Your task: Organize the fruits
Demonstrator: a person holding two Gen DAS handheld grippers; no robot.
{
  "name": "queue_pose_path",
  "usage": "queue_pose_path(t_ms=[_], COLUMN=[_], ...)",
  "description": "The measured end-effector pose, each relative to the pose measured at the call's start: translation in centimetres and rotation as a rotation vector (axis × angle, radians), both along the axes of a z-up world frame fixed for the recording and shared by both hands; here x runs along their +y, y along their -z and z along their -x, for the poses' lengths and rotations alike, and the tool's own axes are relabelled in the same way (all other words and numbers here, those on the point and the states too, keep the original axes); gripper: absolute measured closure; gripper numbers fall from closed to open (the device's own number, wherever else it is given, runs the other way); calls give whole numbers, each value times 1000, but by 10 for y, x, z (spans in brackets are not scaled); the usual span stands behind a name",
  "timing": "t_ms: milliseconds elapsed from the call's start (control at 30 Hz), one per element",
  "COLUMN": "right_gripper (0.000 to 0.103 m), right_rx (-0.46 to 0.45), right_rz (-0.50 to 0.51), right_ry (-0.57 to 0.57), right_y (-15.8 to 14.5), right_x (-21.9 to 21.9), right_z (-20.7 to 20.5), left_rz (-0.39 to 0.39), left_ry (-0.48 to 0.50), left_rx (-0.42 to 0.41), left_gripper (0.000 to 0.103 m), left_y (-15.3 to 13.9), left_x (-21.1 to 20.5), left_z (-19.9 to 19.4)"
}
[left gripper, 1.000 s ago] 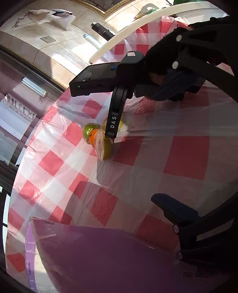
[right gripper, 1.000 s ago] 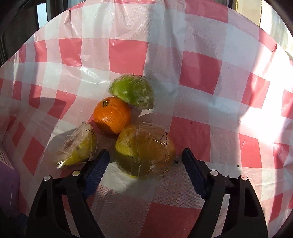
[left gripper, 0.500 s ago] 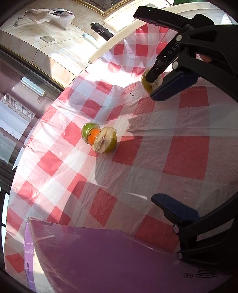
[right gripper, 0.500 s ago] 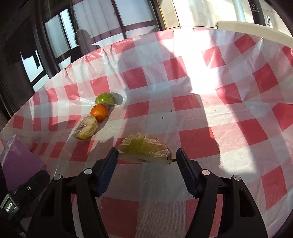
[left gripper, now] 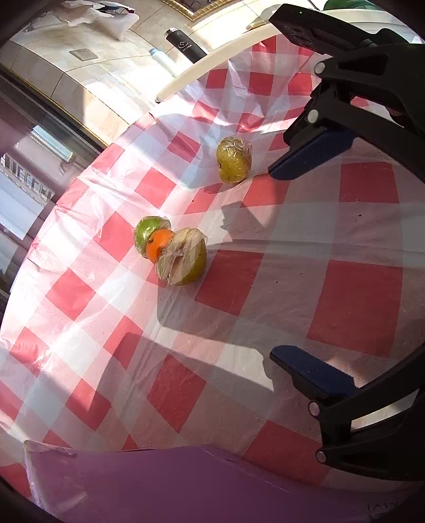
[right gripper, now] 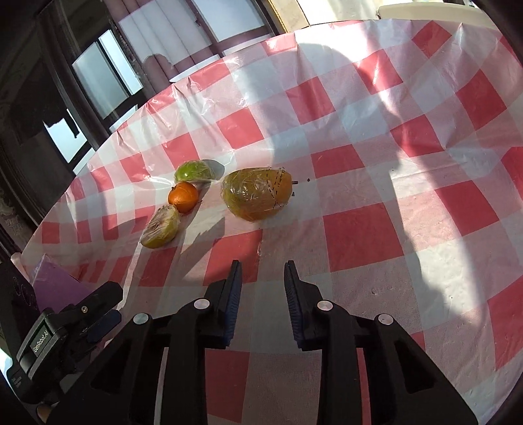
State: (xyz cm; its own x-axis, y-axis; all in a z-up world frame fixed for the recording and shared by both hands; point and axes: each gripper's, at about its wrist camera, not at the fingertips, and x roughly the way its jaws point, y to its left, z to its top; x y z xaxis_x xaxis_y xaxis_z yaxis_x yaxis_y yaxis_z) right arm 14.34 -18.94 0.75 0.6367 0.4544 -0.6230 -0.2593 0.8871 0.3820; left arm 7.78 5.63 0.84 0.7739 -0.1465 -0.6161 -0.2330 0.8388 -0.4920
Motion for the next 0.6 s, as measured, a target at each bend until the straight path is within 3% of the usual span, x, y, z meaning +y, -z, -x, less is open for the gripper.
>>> queue_pose_path(t_ms=[33, 67, 100, 133, 267, 533, 567, 600], right_gripper=[71, 56, 16, 4, 4, 6, 7, 18], right_rx=[1, 3, 3, 6, 82, 62, 60, 49], right_rz=[21, 43, 73, 78, 183, 385, 398, 413], right_ry=[5, 16, 42, 62, 30, -87, -84, -74], right_y=[-1, -1, -2, -4, 6, 11, 11, 10], right_x=[1, 2, 1, -1, 6, 58, 60, 60], right_z=[-3, -7, -10, -14, -35, -60, -63, -65], left_rz=[-7, -13, -21, -22, -4, 34, 31, 26], left_ry=[-2, -7, -10, -10, 2, -23, -24, -25], left_rx=[-4, -16, -29, -45, -60, -65, -64, -64], left_gripper=[2, 2, 2, 2, 2, 2, 2, 2], left_y=[0, -1, -3, -4, -4, -2, -2, -3], left_x=[-2, -3, -4, -4, -4, 3, 2, 1], left_z=[-1, -1, 1, 4, 5, 7, 7, 7])
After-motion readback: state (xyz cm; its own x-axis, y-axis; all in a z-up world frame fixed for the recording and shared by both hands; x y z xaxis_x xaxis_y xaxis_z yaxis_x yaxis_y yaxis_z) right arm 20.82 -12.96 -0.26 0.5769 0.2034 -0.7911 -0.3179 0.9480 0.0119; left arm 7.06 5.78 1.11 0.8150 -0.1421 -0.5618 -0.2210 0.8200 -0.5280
